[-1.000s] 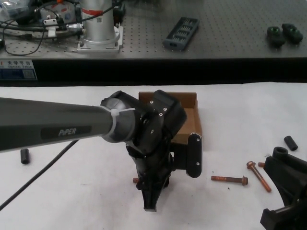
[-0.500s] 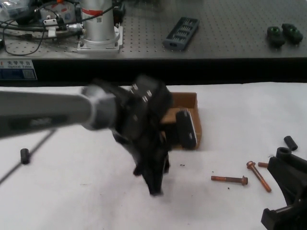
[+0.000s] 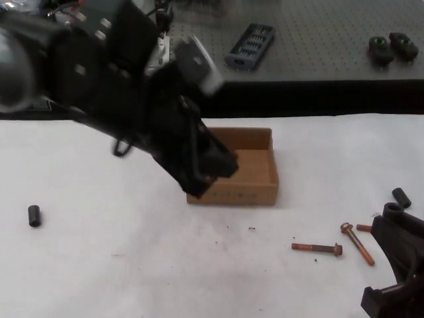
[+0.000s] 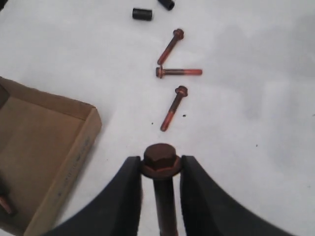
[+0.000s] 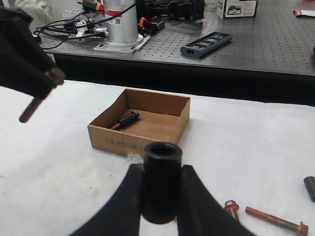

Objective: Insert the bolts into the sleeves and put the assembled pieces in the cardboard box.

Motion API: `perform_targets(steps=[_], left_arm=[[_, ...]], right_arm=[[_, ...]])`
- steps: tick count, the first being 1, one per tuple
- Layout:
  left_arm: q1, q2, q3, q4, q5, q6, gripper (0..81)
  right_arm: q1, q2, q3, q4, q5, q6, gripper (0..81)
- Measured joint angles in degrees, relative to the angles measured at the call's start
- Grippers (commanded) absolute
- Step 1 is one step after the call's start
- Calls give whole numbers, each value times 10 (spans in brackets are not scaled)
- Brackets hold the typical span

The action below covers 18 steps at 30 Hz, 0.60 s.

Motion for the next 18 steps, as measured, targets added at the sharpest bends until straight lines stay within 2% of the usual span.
perform_targets(steps=[3,6,8,12,18], left_arm=[[21,-17,0,26,30,-5,6],[42,-33,0,70,156,-6,6],[44,-37,0,82,178,-4,6],[46,-42,1,105,202,7,6],[46,-78,46,119,252,52,6]], right_arm=[[0,0,0,0,-2,0,66],[0,0,0,0,-18,0,66],[0,2,1,-5,-37,-2,66],[0,25,46,-142,-104,-33,66],[1,73,97,-254,-127,-39,66]])
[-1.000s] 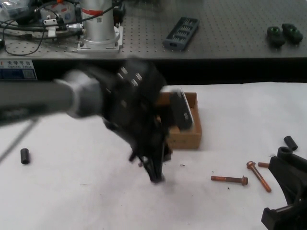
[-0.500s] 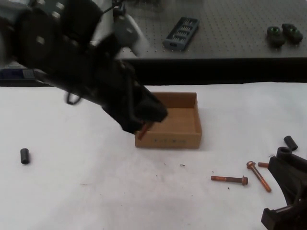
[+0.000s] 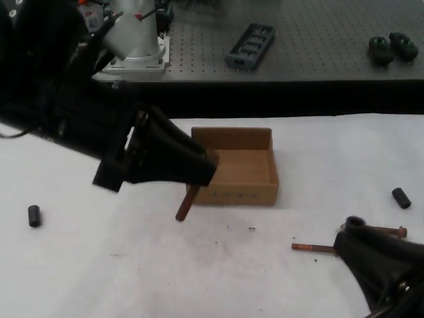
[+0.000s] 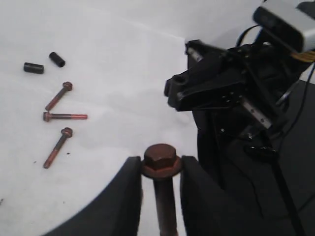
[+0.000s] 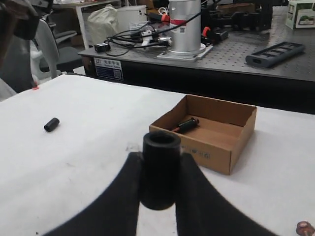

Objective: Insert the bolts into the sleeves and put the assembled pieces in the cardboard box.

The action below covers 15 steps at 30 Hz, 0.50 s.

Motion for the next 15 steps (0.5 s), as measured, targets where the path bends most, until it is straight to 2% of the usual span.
perform_targets(steps=[8,15], left_arm=[[0,-62,57,-29,50,35,6],[1,-109,109,-119,44,41,6]], right_arm=[[1,113,13,-123,-101,-83,66],[1,215,13,-270,-111,-96,66]])
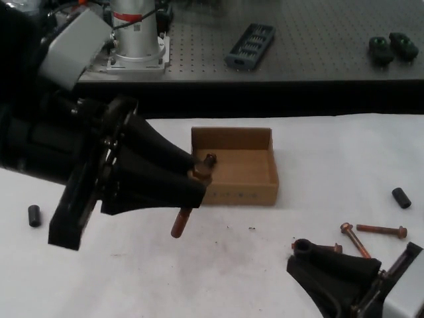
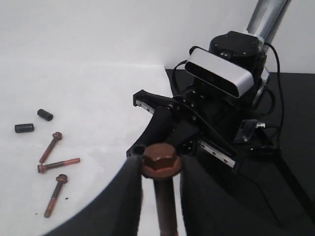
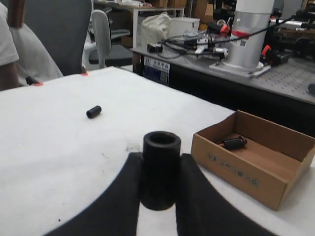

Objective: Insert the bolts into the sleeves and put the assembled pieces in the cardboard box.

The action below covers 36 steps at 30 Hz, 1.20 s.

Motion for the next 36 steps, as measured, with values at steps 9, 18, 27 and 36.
perform_targets(steps=[9,18,27,36], left_arm=[[45,-3,71,-200,-70,-121,6],[63,-4,216,-555,-133,-349,6],[64,-6,358,-938,-219,-497,6],[64,-5,387,-1037,-175,-523,6]], right_arm=[[0,171,-34,-130,-41,0,66],[-12,292,-96,-163,-58,-2,66],[-37,348,-120,-202,-93,17,66],[-38,369,-138,-211,-158,30,66]])
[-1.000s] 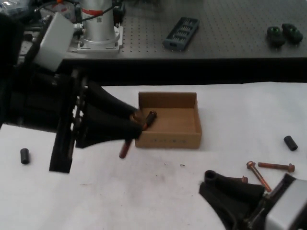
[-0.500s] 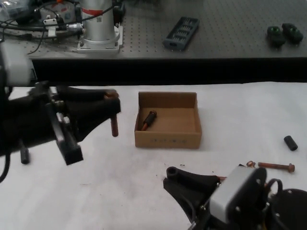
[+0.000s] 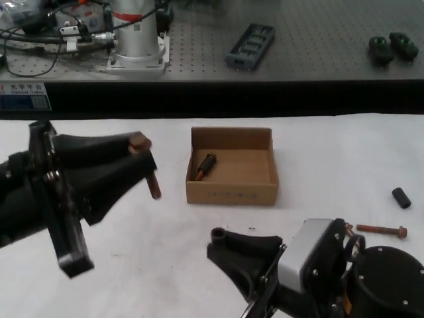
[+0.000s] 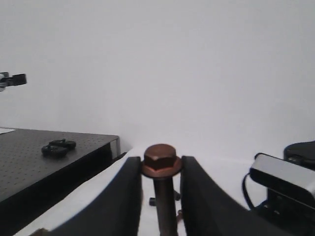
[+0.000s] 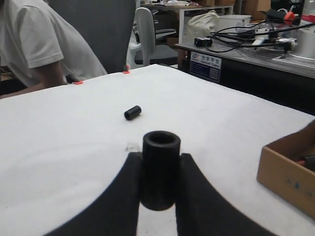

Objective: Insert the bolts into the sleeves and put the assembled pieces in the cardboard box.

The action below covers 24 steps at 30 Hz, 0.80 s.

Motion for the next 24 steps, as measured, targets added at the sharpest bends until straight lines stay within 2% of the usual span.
perform_targets(steps=[9,13,24], left_arm=[[-42,0,0,-15,81,0,6],[-55,4,0,-17,84,0,6],[-56,81,0,-40,84,0,6]], right_arm=[[0,0,0,-15,-69,0,66],[0,0,0,-25,-99,0,66],[0,0,0,-46,-142,3,66]])
